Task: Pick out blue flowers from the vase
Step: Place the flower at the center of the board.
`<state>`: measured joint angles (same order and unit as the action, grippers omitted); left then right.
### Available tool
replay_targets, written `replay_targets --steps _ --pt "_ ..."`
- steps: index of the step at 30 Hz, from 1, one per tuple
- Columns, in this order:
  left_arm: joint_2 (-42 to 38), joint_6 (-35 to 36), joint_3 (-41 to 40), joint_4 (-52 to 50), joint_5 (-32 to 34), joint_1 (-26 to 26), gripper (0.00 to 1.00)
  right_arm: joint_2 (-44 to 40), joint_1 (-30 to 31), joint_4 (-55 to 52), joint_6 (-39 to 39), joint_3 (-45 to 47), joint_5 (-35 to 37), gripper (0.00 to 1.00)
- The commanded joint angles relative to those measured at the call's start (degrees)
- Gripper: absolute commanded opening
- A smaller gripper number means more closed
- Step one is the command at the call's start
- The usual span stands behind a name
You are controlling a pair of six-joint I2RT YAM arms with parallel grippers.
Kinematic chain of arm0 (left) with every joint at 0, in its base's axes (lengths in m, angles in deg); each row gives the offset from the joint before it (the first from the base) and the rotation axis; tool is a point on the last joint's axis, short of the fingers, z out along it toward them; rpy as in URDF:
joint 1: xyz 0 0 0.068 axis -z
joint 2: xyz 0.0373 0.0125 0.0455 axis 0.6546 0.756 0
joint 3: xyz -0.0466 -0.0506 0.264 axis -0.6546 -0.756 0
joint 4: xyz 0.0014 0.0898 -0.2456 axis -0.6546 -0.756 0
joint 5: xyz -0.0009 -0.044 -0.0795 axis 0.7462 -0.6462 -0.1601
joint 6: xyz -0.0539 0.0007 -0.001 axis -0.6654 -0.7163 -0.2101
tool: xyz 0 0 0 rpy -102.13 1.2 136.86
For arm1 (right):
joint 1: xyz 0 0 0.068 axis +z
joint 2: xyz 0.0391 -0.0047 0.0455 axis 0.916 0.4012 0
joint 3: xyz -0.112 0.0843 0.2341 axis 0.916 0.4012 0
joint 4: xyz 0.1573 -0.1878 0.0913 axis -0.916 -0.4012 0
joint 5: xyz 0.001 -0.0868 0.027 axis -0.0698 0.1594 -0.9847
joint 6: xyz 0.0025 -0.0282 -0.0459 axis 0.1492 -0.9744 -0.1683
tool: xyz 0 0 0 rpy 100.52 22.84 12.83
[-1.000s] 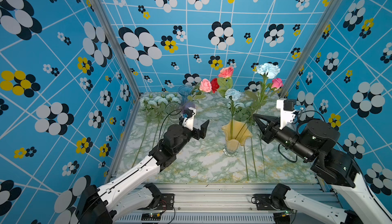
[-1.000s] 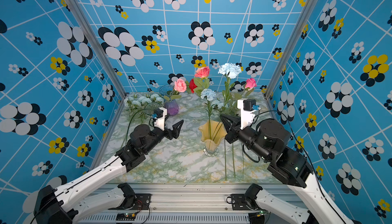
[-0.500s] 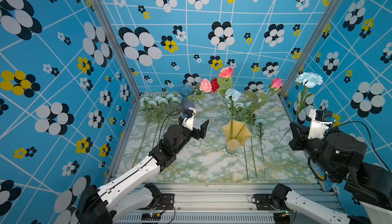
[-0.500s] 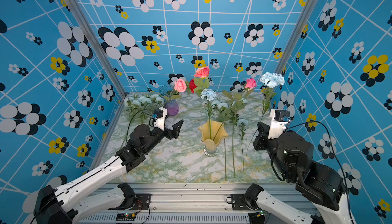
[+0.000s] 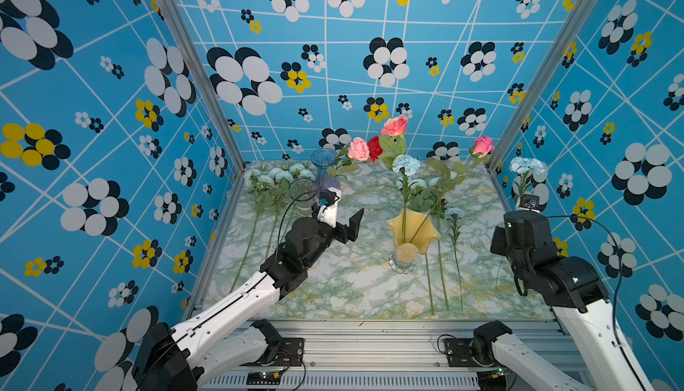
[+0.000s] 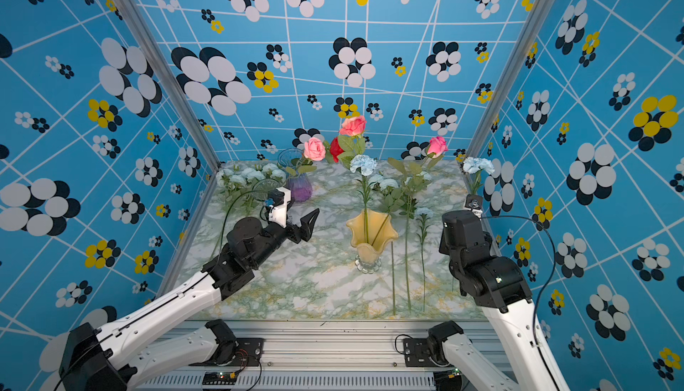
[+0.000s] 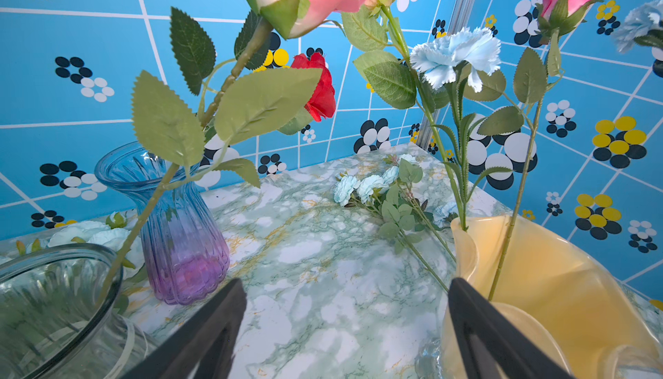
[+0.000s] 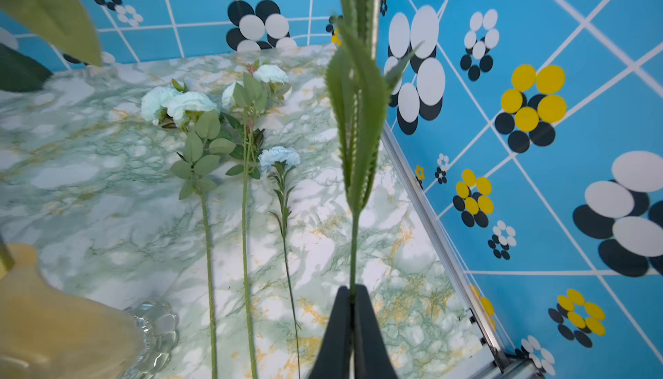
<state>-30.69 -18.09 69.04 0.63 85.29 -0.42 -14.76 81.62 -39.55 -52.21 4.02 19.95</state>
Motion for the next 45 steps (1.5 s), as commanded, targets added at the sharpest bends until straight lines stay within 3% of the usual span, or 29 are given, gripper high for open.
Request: replay_targets --steps 1,8,16,32,45 --pt "-0.03 -0.25 -0.40 1.14 0.19 -0.85 0.91 3.61 -4.70 4.54 -2.12 2.73 -11.39 0.00" --pt "0.92 -0.42 0.21 0.69 -0.37 -1.14 0.91 9.06 -12.07 10.03 -4.30 6.70 -19.27 0.00" --pt "0.89 -0.82 0.14 0.95 -0.72 -1.31 0.91 21.08 -14.80 11.62 -4.80 5.21 -23.90 0.00" --pt "-0.24 -2.30 -1.37 2.27 -2.01 -3.35 0.91 40.07 -15.63 18.37 -9.27 5.30 -13.35 0.00" --pt "-0.09 -2.75 -1.18 1.87 -2.65 -3.30 0.91 46.74 -16.01 22.06 -8.51 4.45 -13.80 0.00"
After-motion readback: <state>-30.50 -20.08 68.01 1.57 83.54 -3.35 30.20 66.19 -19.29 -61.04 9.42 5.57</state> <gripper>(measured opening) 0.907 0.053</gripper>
